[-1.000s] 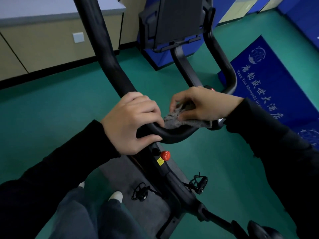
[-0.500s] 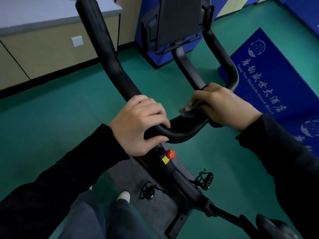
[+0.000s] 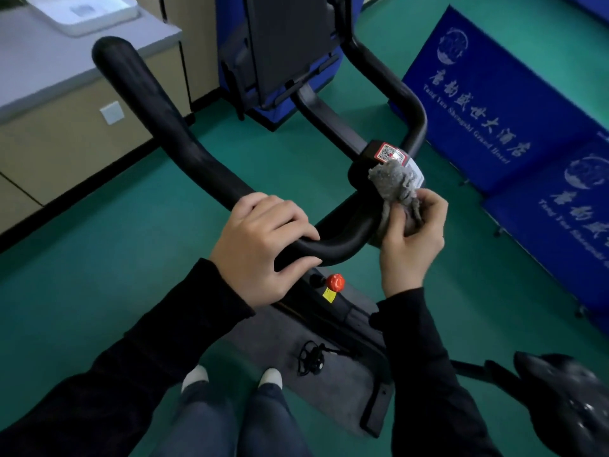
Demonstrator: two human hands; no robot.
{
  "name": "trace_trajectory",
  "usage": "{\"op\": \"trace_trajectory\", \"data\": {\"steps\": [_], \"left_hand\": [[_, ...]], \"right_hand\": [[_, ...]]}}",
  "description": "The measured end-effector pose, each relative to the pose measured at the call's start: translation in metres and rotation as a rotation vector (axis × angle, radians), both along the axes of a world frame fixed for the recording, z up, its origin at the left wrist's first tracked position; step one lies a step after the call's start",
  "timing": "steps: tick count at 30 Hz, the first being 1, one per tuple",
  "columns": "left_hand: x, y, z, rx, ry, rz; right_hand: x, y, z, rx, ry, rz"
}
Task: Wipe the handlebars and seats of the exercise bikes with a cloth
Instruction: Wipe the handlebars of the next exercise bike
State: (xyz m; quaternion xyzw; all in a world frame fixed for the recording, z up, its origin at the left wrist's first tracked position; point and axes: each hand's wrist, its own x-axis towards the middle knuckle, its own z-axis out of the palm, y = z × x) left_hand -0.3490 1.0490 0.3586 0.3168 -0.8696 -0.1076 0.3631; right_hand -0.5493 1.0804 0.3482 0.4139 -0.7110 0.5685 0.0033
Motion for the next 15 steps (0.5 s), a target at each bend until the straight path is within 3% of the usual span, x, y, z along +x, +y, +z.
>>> {"op": "trace_trajectory", "data": {"steps": [4, 9, 15], "left_hand": [[0.001, 0.000, -0.002, -0.023, -0.007, 0.004], [0.002, 0.000, 0.001, -0.018, -0.010, -0.004], [0.007, 0.000, 0.005, -0.018, -0.079, -0.027]], "right_hand": [[0.013, 0.011, -0.005, -0.025, -0.056, -0.061], [0.017, 0.033, 0.002, 0.057, -0.070, -0.004], [0.020, 0.044, 0.023, 0.010, -0.104, 0.040]]}}
